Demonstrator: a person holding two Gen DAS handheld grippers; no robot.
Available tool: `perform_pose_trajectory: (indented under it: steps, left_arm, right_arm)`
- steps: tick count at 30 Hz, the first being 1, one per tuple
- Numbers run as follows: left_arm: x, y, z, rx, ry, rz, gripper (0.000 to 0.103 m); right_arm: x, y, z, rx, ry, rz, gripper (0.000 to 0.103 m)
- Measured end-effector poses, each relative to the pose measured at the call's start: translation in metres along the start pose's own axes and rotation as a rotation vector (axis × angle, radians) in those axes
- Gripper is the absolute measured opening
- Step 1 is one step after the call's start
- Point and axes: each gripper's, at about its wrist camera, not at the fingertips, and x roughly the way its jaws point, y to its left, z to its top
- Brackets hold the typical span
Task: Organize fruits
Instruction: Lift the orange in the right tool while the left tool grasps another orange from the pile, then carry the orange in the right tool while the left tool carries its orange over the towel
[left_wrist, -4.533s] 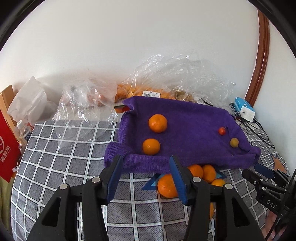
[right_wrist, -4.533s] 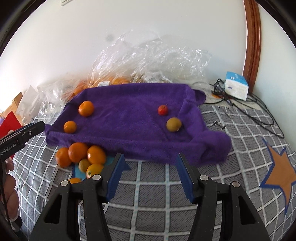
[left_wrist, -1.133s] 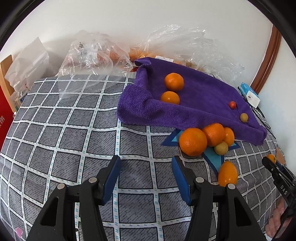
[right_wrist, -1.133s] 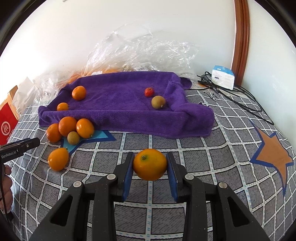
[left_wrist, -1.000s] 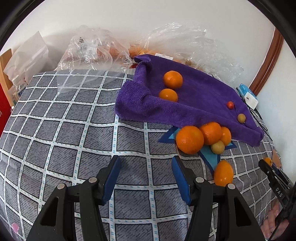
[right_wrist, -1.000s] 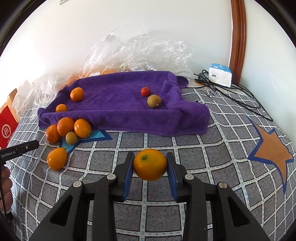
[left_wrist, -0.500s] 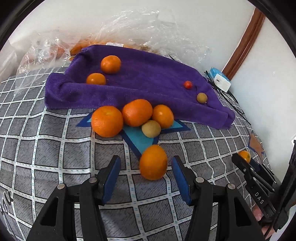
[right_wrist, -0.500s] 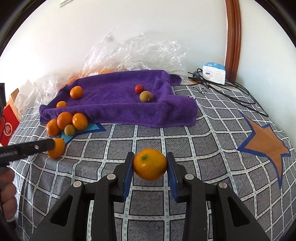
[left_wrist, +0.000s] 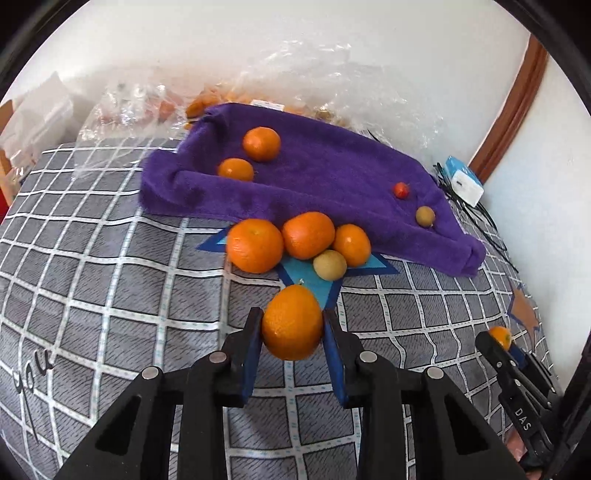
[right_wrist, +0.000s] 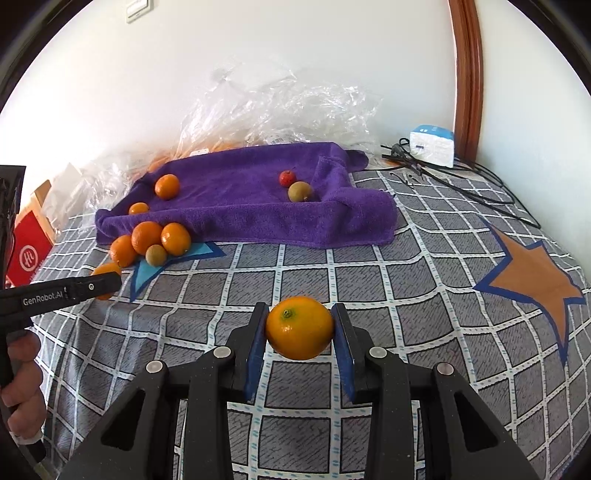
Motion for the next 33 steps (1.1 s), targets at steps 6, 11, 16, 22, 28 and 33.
perform_pose_trajectory:
  steps: [6,11,16,22,28,33]
  left_arm:
    - [-0.020,0.015,0.001,-0.018,0.002,-0.004,0.030]
    - [-0.027,0.023,0.007,-0.032,-0.022,0.000,0.030]
    - [-0.030,0.028,0.019,-0.038,-0.076,0.015,0.030]
    - [-0.031,0.040,0.046,-0.069,-0.109,0.020,0.030]
    - [-0.024,0.042,0.078,-0.080,-0.150,0.020,0.030]
    - [-0.015,0.040,0.105,-0.082,-0.176,0.006,0.030]
  right_arm:
    - [-0.004,0.003,0.009,-0.037,0.019,0.007,0.034]
    - [-0.021,0.013,0.020,-0.057,-0.025,0.008,0.034]
    - [-0.024,0.021,0.028,-0.030,-0.073,0.059,0.034]
    - [-0.015,0.034,0.050,-0.039,-0.079,0.060,0.034]
    - [-0.001,0.047,0.086,-0.097,-0.107,0.033,0.034]
    - [0.015,0.048,0.110,-0.098,-0.112,0.010,0.034]
